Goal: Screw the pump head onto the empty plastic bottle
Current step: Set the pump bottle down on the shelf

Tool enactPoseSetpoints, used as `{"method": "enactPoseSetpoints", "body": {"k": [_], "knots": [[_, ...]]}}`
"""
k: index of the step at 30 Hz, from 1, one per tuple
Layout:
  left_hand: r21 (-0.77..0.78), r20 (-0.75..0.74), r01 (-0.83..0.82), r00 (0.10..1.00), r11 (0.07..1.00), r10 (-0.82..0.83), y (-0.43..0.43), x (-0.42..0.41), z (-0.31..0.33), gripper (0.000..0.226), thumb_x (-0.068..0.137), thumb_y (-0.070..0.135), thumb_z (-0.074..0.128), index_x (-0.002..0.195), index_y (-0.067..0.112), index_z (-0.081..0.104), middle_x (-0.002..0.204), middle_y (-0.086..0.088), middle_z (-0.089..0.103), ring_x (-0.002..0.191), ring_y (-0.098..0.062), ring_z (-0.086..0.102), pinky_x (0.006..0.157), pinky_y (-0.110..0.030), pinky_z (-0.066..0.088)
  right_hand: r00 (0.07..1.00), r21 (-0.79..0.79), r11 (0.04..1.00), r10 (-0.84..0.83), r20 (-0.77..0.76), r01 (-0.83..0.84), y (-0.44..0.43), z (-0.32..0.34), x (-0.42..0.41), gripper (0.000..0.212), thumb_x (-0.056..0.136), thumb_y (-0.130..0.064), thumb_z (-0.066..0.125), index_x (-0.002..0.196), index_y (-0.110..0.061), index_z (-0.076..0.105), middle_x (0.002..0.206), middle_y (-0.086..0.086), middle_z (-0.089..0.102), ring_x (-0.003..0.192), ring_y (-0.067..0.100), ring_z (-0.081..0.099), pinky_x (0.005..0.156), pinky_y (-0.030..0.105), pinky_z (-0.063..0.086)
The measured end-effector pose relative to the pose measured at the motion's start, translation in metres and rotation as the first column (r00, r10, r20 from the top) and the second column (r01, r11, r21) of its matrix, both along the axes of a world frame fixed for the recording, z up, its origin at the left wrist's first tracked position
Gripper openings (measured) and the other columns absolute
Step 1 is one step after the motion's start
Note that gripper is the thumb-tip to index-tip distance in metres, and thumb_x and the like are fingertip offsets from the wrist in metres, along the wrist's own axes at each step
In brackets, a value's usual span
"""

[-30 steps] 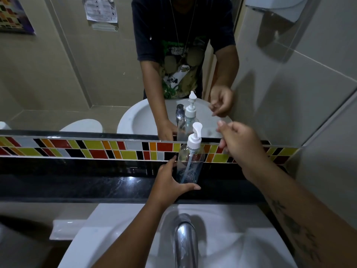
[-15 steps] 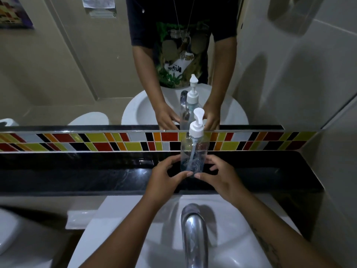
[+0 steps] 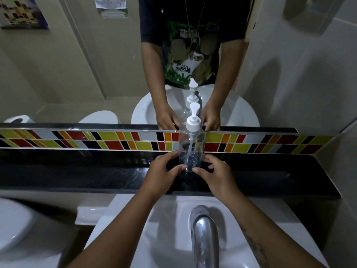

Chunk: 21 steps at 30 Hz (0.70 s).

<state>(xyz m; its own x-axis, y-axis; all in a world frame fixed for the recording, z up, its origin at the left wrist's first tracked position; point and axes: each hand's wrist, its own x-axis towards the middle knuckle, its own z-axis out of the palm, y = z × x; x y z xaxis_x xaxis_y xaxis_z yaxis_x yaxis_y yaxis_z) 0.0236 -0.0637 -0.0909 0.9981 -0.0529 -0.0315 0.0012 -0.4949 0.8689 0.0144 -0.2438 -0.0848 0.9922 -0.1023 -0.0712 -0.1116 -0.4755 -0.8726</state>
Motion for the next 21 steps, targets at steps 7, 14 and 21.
{"method": "enactPoseSetpoints", "body": {"k": [7, 14, 21], "knots": [[0.237, 0.081, -0.167, 0.985, 0.957, 0.151, 0.008, -0.014, 0.005, 0.050, 0.100, 0.034, 0.071, 0.146, 0.019, 0.061, 0.139, -0.004, 0.066, 0.138, -0.026, 0.048, 0.116, -0.044, 0.037, 0.990, -0.360, 0.929, -0.047, 0.130, 0.091, -0.022, 0.000, -0.009, 0.051, 0.086, -0.033, 0.067, 0.133, -0.017, 0.053, 0.134, 0.005, 0.057, 0.122, 0.026, 0.049, 0.103, 0.044, 0.040], [0.582, 0.123, -0.207, 0.978, 0.787, 0.167, 0.017, -0.015, -0.010, 0.078, 0.097, 0.061, 0.048, 0.157, 0.010, 0.047, 0.165, -0.011, 0.050, 0.158, -0.034, 0.038, 0.129, -0.050, 0.027, 0.991, -0.702, 0.705, -0.132, 0.007, 0.099, -0.040, -0.017, -0.016, 0.079, 0.090, -0.061, 0.040, 0.150, -0.012, 0.024, 0.160, 0.010, 0.025, 0.149, 0.030, 0.016, 0.120, 0.047, 0.010], [0.652, 0.080, -0.169, 0.985, 0.740, 0.154, 0.012, -0.014, -0.019, 0.105, 0.082, 0.071, 0.008, 0.164, 0.012, 0.035, 0.175, -0.009, 0.035, 0.165, -0.031, 0.027, 0.134, -0.046, 0.015, 0.990, -0.742, 0.667, -0.140, -0.025, 0.076, -0.036, -0.021, -0.016, 0.082, 0.090, -0.066, 0.026, 0.153, -0.014, 0.015, 0.163, 0.009, 0.013, 0.151, 0.029, 0.005, 0.120, 0.049, -0.001]]}}
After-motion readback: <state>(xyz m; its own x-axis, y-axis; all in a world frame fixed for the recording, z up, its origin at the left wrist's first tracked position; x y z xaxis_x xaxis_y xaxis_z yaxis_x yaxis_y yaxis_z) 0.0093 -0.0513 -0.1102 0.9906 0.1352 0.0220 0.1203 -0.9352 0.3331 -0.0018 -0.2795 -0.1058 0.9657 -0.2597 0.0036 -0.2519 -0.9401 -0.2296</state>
